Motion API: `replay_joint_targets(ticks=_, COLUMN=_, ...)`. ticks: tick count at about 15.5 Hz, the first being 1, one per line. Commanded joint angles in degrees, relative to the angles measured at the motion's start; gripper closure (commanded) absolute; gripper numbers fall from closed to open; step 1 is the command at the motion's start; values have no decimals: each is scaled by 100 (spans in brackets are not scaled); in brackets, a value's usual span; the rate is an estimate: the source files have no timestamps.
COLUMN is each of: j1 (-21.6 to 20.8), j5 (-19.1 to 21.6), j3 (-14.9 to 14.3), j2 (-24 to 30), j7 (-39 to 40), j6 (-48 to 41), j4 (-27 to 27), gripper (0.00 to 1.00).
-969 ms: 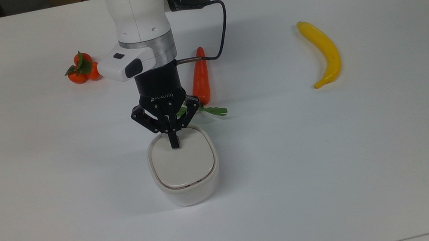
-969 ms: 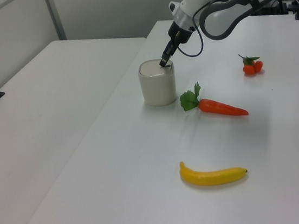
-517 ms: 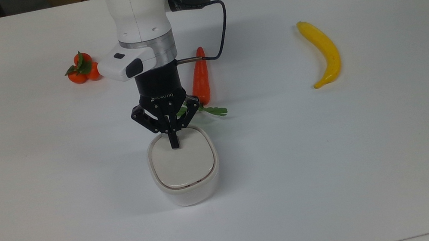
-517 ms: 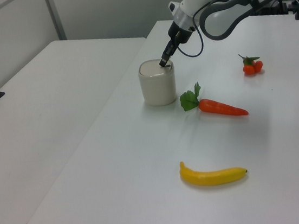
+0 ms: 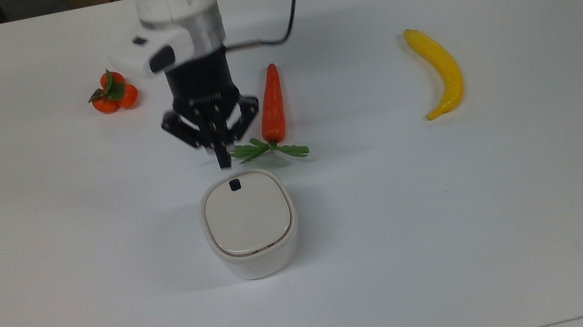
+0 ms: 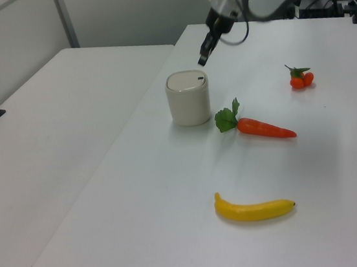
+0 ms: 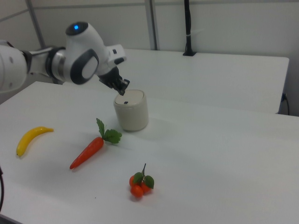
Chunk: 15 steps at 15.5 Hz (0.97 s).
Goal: Close garbage bin
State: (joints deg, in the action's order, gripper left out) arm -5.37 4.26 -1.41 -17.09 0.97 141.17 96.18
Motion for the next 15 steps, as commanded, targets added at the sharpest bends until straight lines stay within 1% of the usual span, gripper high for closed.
replay_joint_targets(ticks=1, j1=45, j5=66, j3=18, j2=697, j7=-10, j6=-1158, j4=77, gripper=70)
replay_joint_targets(ticks=2, j1=45, j5=101, j3=10, j2=802, j7=-44, j6=-1562, j4=50, gripper=56)
replay_joint_targets(ticks=5, j1=45, j5=110, j3=-34, j2=1215, j7=-403, j6=-2696, j4=-82, gripper=19)
replay_joint_targets(ticks=6, j1=54, j5=110, j3=-35, j2=1373, j7=-605, j6=-2961, j4=-90, gripper=9)
replay_joint_targets(ticks=8, j1=45, j5=101, j3=-35, j2=1593, j7=-914, j6=-3427, j4=-152, gripper=2)
replay_joint_targets(ticks=9, j1=45, j5=101, j3=-35, j2=1690, j7=-967, j6=-3656, j4=-187, gripper=0)
replay_joint_targets(ticks=14, j1=-69, j5=119, j3=-17, j2=2086, j7=-985, j6=-4439, j4=-161, gripper=0)
replay_joint_targets(ticks=15, j1=-174, j5=110, j3=-8, j2=2104, j7=-976, j6=-4579, j4=-161, gripper=0)
